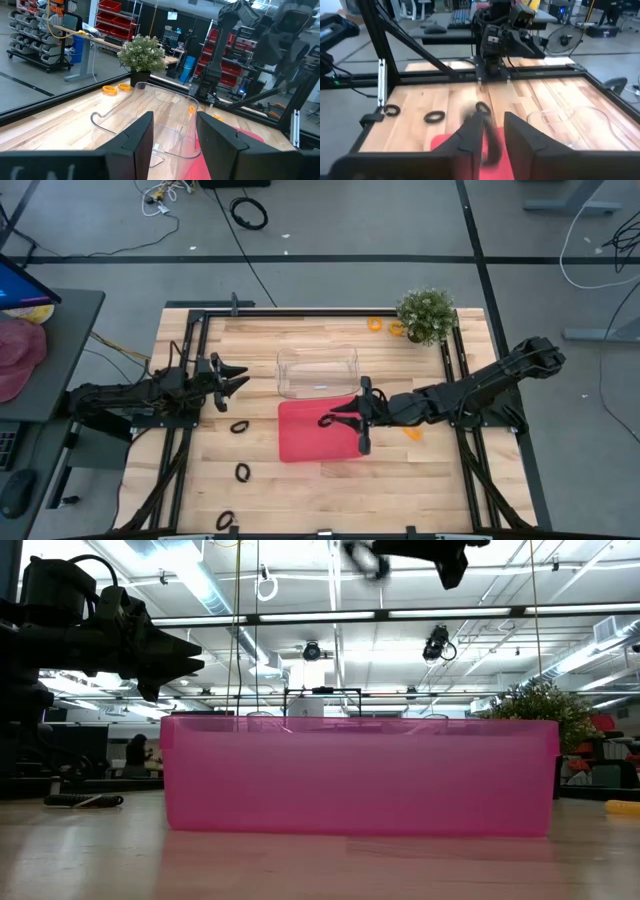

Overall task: Sort spring keychains
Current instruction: Put the black spring keychain into the red bin, then put the yellow spring keychain into the transparent bin

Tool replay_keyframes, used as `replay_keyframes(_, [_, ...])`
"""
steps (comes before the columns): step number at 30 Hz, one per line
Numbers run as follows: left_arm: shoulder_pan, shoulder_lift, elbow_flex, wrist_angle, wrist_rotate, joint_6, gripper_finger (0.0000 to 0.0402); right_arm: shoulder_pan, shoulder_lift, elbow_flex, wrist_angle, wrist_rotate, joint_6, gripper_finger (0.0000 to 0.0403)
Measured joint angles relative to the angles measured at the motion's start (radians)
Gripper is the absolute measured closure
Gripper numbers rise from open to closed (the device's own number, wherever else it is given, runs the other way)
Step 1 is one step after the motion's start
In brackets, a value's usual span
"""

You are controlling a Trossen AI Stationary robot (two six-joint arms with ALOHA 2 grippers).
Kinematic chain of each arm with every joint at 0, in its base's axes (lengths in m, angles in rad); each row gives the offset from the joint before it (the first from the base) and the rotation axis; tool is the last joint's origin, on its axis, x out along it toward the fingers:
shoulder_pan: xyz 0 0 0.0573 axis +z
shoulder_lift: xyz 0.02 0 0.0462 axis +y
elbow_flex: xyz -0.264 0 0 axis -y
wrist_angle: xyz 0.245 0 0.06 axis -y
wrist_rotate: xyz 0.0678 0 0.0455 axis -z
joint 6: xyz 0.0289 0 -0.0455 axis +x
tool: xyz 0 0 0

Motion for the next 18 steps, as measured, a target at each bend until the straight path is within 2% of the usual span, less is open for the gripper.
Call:
replay_keyframes(7, [0.000,0.000,0.000,0.000,0.000,0.000,0.0248,0.000,0.000,0.000,-0.076,-0.001,0.024,0.0264])
replay_keyframes(10, [0.000,0.000,0.000,0.000,0.000,0.000,0.0248,0.010,-0.011,0.000,-0.113,-0.039,0.007,0.0247])
replay_keyframes(15, [0.000,0.000,0.000,0.000,0.000,0.000,0.0248,0.025,-0.056,0.001,-0.207,-0.055,0.006,0.0237])
replay_keyframes(18, [0.000,0.000,0.000,0.000,0.000,0.000,0.0248,0.035,-0.103,0.001,-0.325,-0.054,0.044,0.0240])
